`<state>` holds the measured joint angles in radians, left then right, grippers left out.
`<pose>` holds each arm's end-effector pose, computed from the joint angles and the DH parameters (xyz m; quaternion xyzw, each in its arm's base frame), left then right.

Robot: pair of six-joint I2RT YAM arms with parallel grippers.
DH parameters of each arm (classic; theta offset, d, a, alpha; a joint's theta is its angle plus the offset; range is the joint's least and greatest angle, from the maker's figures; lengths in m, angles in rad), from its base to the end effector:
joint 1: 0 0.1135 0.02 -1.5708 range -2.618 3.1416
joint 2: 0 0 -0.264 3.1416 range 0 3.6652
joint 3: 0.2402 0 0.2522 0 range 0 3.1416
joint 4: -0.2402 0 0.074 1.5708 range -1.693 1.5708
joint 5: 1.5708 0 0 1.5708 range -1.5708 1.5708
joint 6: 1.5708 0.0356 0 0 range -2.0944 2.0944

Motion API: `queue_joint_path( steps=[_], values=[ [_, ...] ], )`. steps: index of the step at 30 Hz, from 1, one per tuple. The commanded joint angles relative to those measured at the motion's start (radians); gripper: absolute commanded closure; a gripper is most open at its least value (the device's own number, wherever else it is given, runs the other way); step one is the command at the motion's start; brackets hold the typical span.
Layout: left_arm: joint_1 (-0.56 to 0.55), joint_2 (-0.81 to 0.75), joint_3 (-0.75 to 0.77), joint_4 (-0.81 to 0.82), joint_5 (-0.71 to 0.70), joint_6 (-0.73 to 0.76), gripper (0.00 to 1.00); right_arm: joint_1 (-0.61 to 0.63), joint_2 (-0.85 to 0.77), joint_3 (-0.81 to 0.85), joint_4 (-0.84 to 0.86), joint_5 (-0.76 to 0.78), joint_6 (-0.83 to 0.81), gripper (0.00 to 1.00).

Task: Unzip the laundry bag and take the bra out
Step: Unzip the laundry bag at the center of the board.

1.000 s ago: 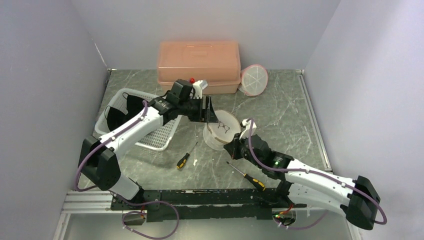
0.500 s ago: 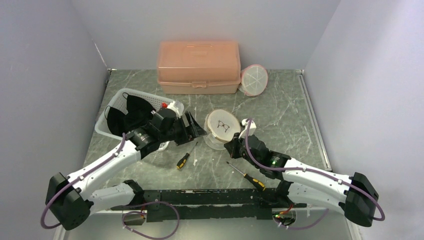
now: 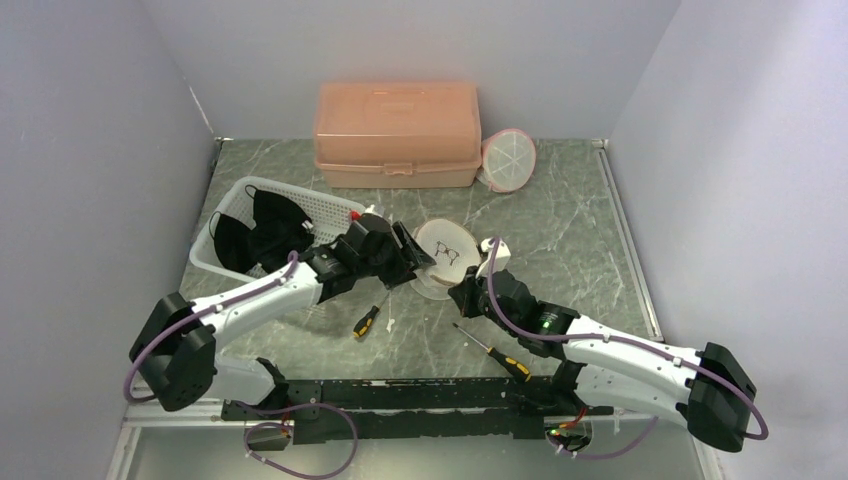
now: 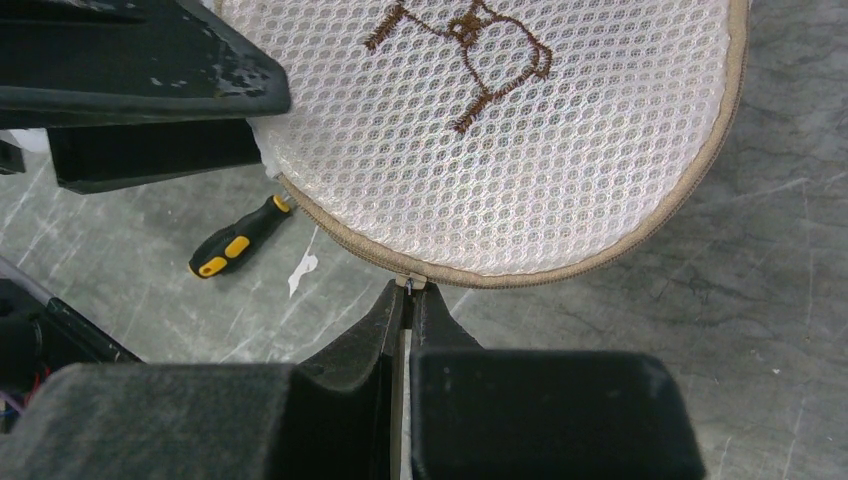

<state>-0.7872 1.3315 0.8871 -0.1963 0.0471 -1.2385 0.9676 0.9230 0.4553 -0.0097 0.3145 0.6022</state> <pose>0.2051 -0.2082 0.2533 -0.1896 0.8733 -0.3915 0.2195 0.1238 0.1603 0.2176 -0.0732 0.8445 0.2682 0.4578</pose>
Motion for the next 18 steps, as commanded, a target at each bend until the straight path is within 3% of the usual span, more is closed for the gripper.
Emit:
queue_joint_path(
  steps=[1,7,18],
  values=[
    [-0.024,0.033,0.05,0.075,-0.001,-0.033,0.36,0.004,-0.006,0.043,0.014,0.015,-0.018,1.0],
    [-0.051,0.087,0.076,0.093,0.004,-0.024,0.42,0.003,-0.01,0.039,0.014,0.015,-0.016,1.0],
    [-0.053,0.12,0.084,0.104,-0.016,0.027,0.89,0.005,-0.018,0.039,0.014,0.002,-0.047,1.0]
  ],
)
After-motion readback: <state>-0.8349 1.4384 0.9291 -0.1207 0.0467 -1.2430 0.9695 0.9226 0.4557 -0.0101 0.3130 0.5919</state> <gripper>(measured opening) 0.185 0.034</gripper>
